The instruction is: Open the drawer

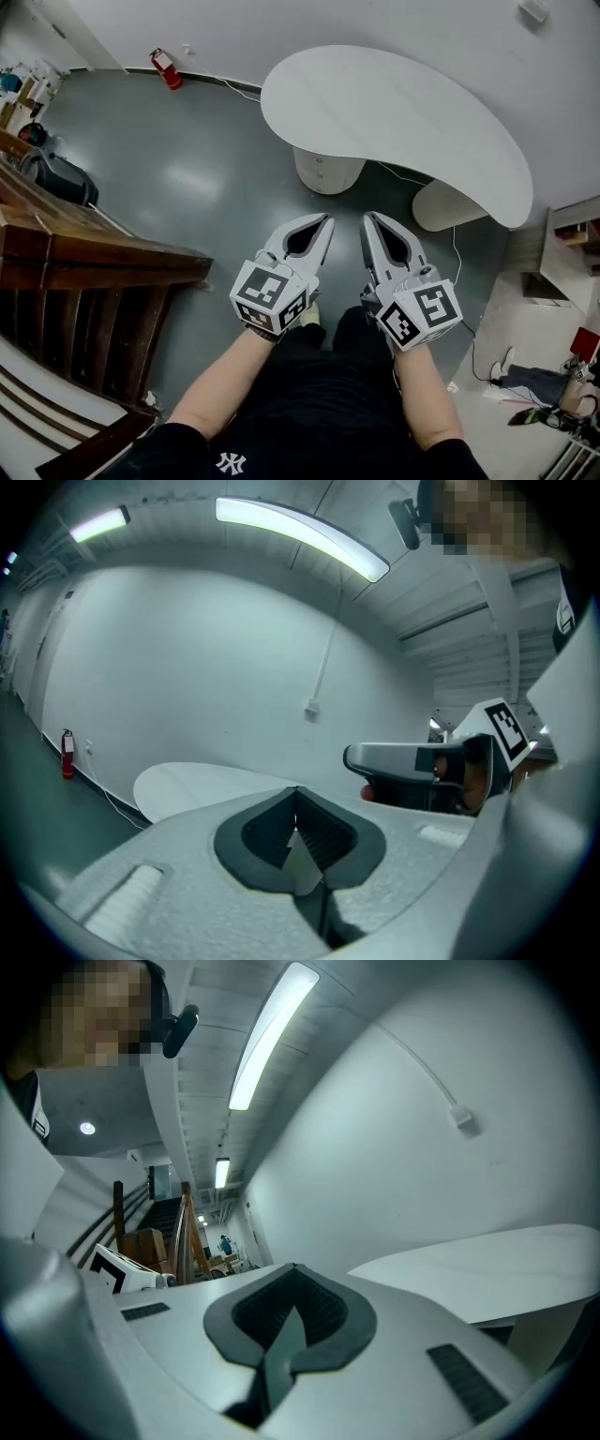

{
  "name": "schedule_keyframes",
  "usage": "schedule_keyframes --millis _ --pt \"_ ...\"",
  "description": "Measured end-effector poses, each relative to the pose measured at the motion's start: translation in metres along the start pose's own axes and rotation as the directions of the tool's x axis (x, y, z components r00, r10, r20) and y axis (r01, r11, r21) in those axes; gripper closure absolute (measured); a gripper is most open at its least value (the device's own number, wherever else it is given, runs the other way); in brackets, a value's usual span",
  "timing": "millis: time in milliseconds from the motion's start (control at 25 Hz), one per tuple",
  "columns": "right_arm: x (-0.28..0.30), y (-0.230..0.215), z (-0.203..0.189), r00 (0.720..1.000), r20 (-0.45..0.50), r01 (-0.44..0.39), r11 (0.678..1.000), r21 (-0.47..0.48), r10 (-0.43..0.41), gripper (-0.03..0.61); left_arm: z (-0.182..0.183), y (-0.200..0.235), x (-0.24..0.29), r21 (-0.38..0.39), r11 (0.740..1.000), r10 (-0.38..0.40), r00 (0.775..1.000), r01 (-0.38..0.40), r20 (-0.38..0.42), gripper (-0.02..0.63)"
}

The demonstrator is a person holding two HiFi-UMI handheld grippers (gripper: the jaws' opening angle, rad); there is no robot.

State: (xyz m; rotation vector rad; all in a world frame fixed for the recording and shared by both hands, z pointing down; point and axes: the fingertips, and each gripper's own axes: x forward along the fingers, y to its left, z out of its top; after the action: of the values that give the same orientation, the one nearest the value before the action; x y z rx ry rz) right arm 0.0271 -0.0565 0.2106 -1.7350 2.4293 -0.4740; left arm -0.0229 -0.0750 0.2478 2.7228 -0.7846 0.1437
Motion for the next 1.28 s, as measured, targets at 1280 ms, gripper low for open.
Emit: schedule_keyframes --millis 1280 --pt "0.191 -0.158 -0.148 0.988 -0.114 -0.116 0.987 -0.114 0.103 0.565 -0.182 0.196 0.191 -0.042 0.974 0.221 0.973 -0.224 -0.066 0.604"
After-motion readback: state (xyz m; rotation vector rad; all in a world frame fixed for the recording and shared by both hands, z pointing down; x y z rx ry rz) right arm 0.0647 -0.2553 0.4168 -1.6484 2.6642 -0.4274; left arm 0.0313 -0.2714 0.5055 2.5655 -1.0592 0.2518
